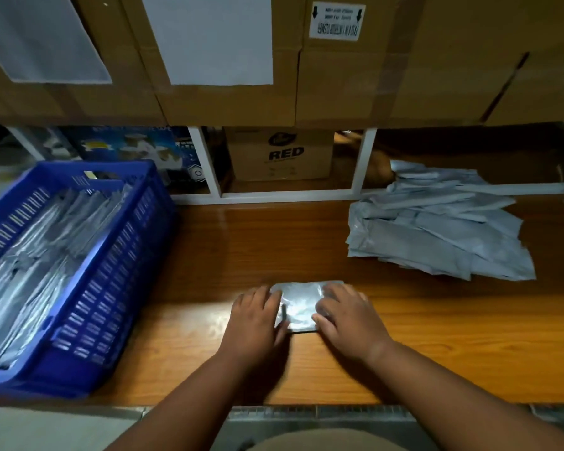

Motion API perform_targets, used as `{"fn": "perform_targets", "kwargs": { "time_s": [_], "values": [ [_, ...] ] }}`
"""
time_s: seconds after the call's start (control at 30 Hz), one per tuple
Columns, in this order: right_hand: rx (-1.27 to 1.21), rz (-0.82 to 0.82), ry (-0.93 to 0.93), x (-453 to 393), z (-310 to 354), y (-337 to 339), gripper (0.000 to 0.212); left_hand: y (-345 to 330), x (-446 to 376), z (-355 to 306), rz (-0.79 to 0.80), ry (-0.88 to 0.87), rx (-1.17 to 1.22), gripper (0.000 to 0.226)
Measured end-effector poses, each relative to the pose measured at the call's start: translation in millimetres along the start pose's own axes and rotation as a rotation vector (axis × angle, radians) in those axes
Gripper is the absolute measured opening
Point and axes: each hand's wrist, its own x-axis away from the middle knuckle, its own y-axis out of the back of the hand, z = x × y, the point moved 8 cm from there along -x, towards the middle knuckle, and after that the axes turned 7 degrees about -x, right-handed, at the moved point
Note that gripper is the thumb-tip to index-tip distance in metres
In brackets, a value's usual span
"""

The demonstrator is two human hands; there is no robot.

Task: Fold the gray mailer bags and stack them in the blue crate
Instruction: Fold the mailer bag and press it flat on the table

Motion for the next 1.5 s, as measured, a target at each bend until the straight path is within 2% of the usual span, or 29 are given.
{"fn": "perform_targets", "kwargs": {
  "time_s": [0.07,0.13,0.23,0.3,0.43,0.5,0.53,0.6,0.67,0.87,1.0,1.1,1.17,1.23,1.33,1.5],
  "values": [
    [0.038,0.033,-0.022,-20,11,2,0.042,-1,-21,-8,0.079,-0.117,-0.001,0.067],
    [0.102,0.142,-0.043,-41,22,-5,0.063,2,-38,-12,0.147,-0.174,-0.042,0.075],
    [0.15,0.268,-0.102,-62,28,-12,0.086,-9,-60,7,0.331,0.024,0.12,0.082],
    [0.161,0.274,-0.067,-65,29,-11,0.085,-18,-69,20,0.392,0.106,0.241,0.087],
    [0.167,0.263,0.04,-55,28,-8,0.059,-21,-69,15,0.403,0.028,0.206,0.044],
    [0.16,0.298,0.037,-48,23,-9,0.051,-20,-64,13,0.415,0.028,0.257,0.03],
    [0.15,0.308,0.036,-45,21,-9,0.047,-19,-63,15,0.415,0.041,0.317,0.029],
    [0.141,0.308,0.043,-42,17,-6,0.037,-13,-60,25,0.43,0.077,0.427,0.04],
    [0.139,0.33,0.042,-41,13,-2,0.032,-4,-57,39,0.446,0.111,0.458,0.045],
    [0.15,0.378,0.011,-42,8,9,0.05,7,-44,85,0.415,0.314,0.358,0.019],
    [0.123,0.354,-0.024,-40,3,4,0.075,8,-36,94,0.359,0.368,0.191,0.023],
    [0.129,0.275,-0.048,-33,-5,4,0.085,21,-27,77,0.176,0.278,-0.164,0.034],
    [0.114,0.182,-0.071,-25,-11,6,0.082,28,-15,39,-0.01,0.129,-0.176,0.038],
    [0.105,0.126,-0.115,-16,-20,5,0.077,22,-6,-5,-0.103,-0.054,-0.106,0.041],
    [0.131,0.1,-0.149,-10,-27,1,0.075,-2,-11,-46,-0.101,-0.143,-0.061,0.054],
    [0.165,0.089,-0.109,-12,-24,-16,0.079,-32,-35,-84,0.064,-0.221,-0.06,0.078]
  ]
}}
